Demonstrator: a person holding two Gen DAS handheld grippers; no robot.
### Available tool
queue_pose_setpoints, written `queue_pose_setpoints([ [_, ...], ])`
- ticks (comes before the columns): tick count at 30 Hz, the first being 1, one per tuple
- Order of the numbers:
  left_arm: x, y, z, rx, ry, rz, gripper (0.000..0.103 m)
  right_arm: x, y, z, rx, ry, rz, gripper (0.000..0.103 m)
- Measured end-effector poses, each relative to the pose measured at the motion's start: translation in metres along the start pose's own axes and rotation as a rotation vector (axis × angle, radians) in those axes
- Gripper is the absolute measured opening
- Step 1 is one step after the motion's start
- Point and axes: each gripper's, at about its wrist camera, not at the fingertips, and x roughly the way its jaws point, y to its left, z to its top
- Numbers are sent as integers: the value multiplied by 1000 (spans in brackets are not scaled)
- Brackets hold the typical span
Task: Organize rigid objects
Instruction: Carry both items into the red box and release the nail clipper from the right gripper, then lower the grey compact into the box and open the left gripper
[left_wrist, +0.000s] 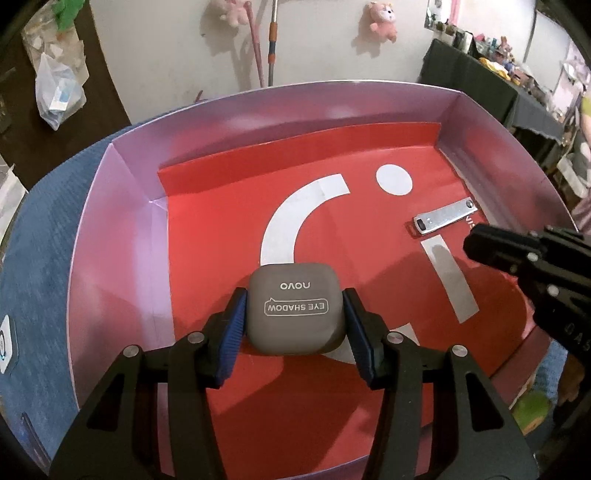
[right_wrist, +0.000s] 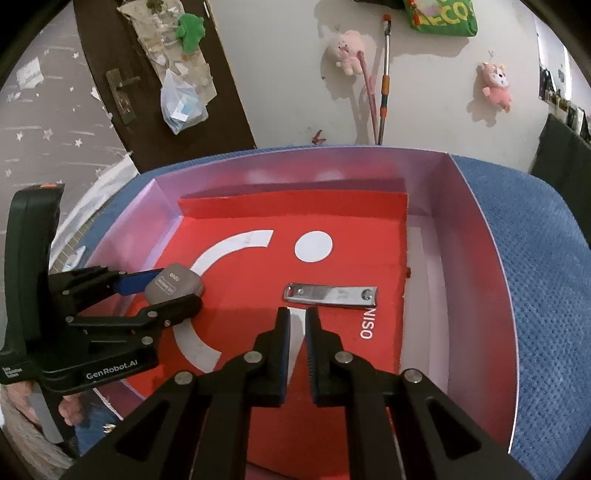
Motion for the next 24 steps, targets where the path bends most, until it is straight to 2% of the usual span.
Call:
queue_pose_setpoints([
  [3, 0, 0, -1, -7, 7, -1, 50, 2, 1, -2, -2, 11, -2, 11],
  [8, -6, 0, -3, -12, -15, 26, 60, 1, 2, -3, -11, 11, -9, 23],
  [10, -9, -1, -6, -8, -30, 28, 68, 1, 3, -3, -14, 10, -8, 36],
  [11, -11, -2, -7, -7, -35, 24, 72, 0, 3, -3, -15, 9, -9, 38],
  [21, -14, -2, -3, -10, -66, 32, 76, -11, 0, -5, 0, -8, -1, 40],
  [24, -20, -4, -4, -7, -88, 19, 84, -19, -1, -7, 1, -20, 3, 47],
])
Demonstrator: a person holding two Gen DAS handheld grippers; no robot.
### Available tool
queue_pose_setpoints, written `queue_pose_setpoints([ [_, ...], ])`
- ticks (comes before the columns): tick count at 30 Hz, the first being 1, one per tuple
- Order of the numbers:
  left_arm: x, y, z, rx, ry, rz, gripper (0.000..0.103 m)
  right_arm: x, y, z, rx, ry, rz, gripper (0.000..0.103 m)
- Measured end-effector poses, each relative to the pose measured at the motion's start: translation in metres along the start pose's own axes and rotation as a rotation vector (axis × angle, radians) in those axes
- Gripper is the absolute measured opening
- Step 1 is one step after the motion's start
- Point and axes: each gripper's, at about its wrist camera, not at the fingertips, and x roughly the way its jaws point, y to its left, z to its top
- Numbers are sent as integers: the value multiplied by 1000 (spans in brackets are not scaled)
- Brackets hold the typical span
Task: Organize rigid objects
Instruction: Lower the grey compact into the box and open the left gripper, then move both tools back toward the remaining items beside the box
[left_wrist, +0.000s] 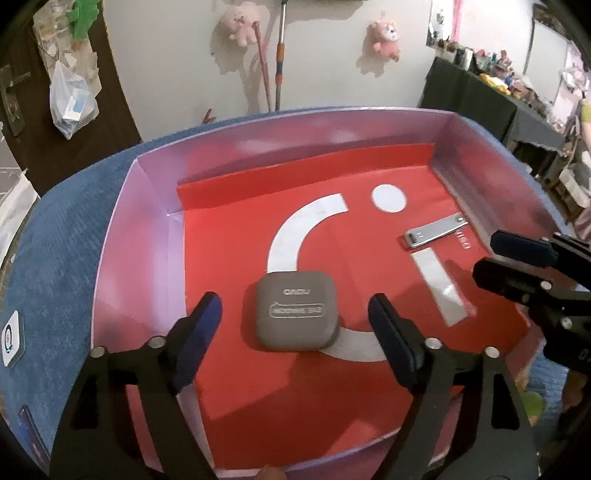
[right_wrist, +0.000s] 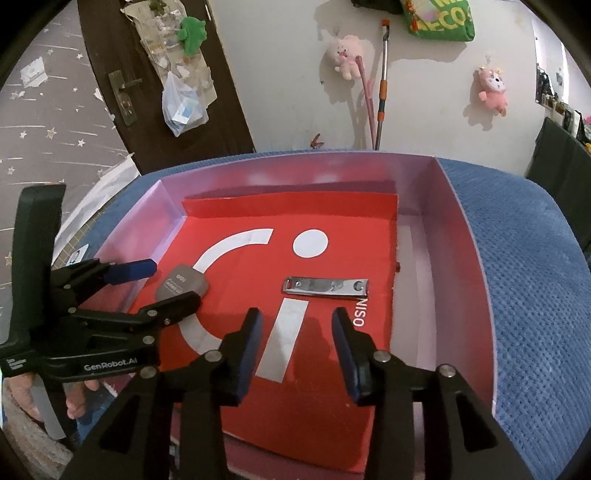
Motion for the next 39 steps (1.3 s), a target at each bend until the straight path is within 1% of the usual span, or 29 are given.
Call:
queue_pose_setpoints([
  [2, -6, -1, 1, 0, -20, -13, 94, -6, 1, -2, 1, -9, 5, 50],
  [4, -13, -2, 1, 1, -42, -11, 101, -12, 1, -4, 2, -17, 11, 52],
  [6, -21, -1, 0, -2, -67, -10, 101, -20, 1, -5, 5, -34, 19, 55],
  [7, -24, -1, 1, -6, -72, -14, 101, -25, 1, -6, 7, -43, 22, 58],
  [10, -33, 2, -1, -20, -89, -33, 101, -40, 2, -9, 10, -77, 26, 62],
  [12, -40, 1, -3, -21, -108, -38, 103, -49, 2, -11, 13, -95, 34, 64],
  [16, -53, -2, -12, -25, -138, -48, 103, -63, 5, -15, 15, -126, 46, 77],
  [17, -56, -1, -14, -33, -147, -55, 103, -66, 7, -17, 16, -135, 50, 78],
  [21, -64, 1, -23, -62, -174, -73, 103, -78, 9, -23, 19, -159, 64, 90],
  [23, -68, 2, -27, -72, -194, -74, 103, -83, 10, -26, 23, -174, 75, 92],
  [28, -80, 4, -37, -97, -254, -54, 103, -92, 15, -33, 13, -199, 88, 103],
  [30, -85, 6, -41, -114, -274, -50, 103, -96, 18, -38, 3, -217, 89, 103],
  [33, -88, 8, -46, -123, -276, -46, 103, -101, 21, -42, -6, -237, 80, 103],
  [39, -93, 3, -59, -106, -273, -13, 103, -107, 27, -51, -33, -269, 52, 103],
])
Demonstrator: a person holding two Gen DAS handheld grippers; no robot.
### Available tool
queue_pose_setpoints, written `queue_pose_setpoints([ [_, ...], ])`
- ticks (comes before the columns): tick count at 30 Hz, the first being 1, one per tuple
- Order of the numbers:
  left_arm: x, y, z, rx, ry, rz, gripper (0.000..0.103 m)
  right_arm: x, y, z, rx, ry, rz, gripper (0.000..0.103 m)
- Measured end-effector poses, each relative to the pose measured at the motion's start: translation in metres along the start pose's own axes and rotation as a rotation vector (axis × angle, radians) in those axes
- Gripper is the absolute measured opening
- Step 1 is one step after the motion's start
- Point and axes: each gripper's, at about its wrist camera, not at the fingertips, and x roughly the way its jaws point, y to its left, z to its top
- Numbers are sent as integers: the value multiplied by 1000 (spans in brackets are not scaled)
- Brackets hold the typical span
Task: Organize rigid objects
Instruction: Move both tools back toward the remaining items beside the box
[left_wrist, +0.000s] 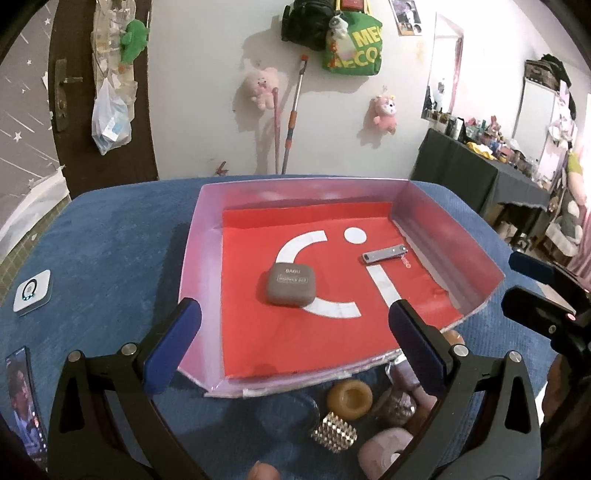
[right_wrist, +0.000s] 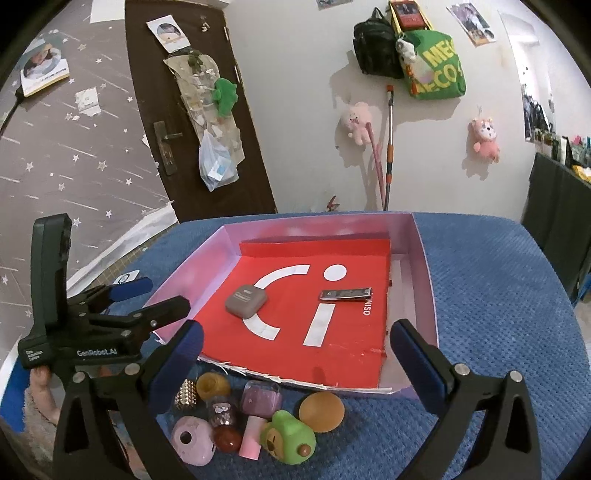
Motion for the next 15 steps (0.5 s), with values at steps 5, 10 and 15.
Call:
queue_pose_setpoints([
  [5, -9, -2, -9, 17, -11, 24, 103, -5, 9, -8, -38, -25, -29, 103],
  [10, -15, 0, -16, 9, -19, 30, 103, -11, 16, -14, -63, -54, -40, 103],
  [15, -16, 5, -23, -29, -5, 12, 103, -15, 19, -20, -70, -65, -47, 103],
])
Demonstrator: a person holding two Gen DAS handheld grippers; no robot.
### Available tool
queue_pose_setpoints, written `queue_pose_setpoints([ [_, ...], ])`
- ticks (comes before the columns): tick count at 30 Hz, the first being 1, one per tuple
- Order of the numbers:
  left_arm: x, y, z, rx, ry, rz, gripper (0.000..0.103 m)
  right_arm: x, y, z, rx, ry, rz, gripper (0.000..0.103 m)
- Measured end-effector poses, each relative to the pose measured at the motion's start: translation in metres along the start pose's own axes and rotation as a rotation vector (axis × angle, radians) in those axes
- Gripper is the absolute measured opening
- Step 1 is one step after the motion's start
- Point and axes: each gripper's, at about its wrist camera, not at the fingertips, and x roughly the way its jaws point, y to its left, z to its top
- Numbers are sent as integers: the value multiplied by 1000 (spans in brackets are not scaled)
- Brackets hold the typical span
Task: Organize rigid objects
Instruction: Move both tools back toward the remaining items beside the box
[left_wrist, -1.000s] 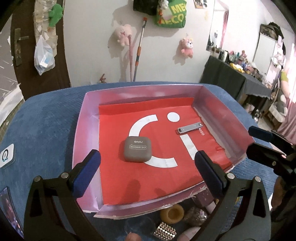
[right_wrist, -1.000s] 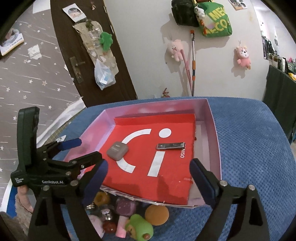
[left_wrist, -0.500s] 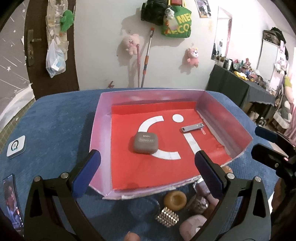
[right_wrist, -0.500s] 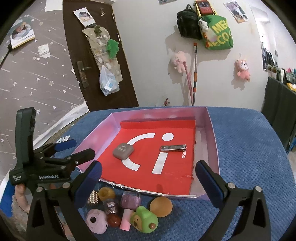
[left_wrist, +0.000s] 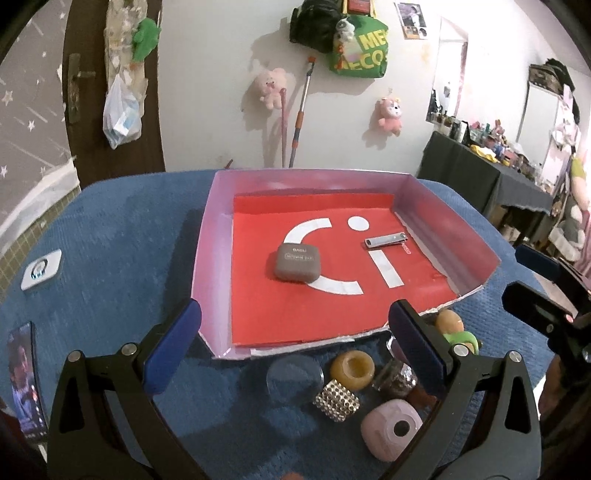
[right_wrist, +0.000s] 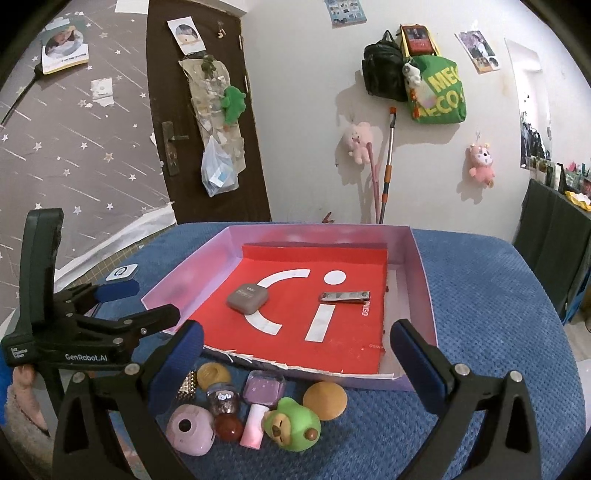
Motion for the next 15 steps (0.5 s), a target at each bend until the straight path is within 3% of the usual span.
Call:
queue_pose_setpoints([
  [15, -2, -1, -23, -10, 43, -3, 103, -2, 8, -21, -29, 42, -31, 103],
])
